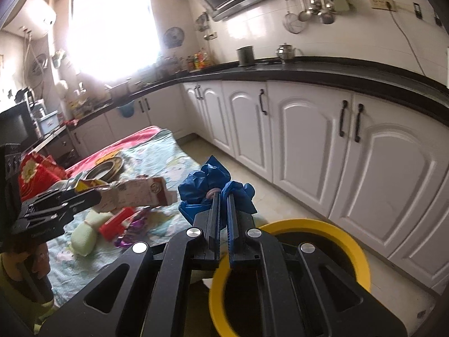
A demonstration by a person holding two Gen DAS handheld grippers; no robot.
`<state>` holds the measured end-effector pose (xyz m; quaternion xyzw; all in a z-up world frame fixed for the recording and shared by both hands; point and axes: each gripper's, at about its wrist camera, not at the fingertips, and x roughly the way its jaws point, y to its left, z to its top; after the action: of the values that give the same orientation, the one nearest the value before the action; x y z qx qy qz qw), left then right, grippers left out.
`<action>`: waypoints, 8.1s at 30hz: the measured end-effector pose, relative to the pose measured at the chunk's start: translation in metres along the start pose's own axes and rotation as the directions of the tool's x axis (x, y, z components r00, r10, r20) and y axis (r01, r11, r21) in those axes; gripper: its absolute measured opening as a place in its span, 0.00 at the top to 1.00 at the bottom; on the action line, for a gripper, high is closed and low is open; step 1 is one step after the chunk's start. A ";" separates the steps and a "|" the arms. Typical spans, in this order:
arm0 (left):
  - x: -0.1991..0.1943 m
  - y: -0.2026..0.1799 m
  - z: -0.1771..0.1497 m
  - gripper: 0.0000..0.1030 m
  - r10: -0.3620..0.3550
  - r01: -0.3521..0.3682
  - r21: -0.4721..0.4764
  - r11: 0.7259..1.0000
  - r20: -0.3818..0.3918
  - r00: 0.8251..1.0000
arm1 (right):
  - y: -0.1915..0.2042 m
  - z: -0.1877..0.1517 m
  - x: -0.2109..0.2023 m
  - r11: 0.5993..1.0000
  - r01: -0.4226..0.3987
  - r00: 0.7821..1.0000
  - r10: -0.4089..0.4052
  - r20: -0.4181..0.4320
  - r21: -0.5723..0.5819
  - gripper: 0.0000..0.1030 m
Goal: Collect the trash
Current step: 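Carry the snack box and blue gloves over the yellow bin with both tools, then open both tools to drop the snack box and gloves into the bin, then move both open tools back toward the trash on the bed, then grasp the red plastic bag with the left tool while the right tool grasps a red snack wrapper, then carry the red bag and red wrapper over the yellow bin with both tools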
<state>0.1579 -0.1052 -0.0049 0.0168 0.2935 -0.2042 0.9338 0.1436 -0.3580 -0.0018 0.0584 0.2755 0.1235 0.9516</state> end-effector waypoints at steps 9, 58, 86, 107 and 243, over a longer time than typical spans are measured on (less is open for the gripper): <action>0.020 -0.038 -0.003 0.65 -0.036 0.040 0.085 0.996 -0.041 0.998 | -0.043 -0.006 -0.009 0.996 0.067 0.998 -0.067 0.007 0.061 0.96; 0.105 -0.128 -0.057 0.52 -0.156 0.216 0.180 0.960 -0.300 0.941 | -0.130 -0.066 0.026 0.959 0.151 0.969 -0.096 -0.227 0.238 0.91; 0.054 -0.061 -0.031 0.11 -0.044 0.044 -0.006 0.999 -0.147 0.988 | -0.084 -0.041 0.009 0.980 0.099 0.986 -0.073 -0.151 0.171 0.42; 0.007 -0.002 -0.018 0.11 0.097 -0.098 -0.086 0.992 -0.008 0.995 | -0.013 -0.021 0.008 0.997 -0.001 0.994 0.010 -0.106 0.080 0.41; -0.033 0.062 0.006 0.92 0.065 -0.047 -0.222 0.974 0.071 0.995 | 0.045 0.042 0.063 0.992 -0.103 0.993 0.106 -0.044 0.071 0.94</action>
<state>0.1609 -0.0372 0.0130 -0.0864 0.2773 -0.1445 0.9459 0.2087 -0.2992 0.0096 0.1024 0.2985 0.1649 0.9345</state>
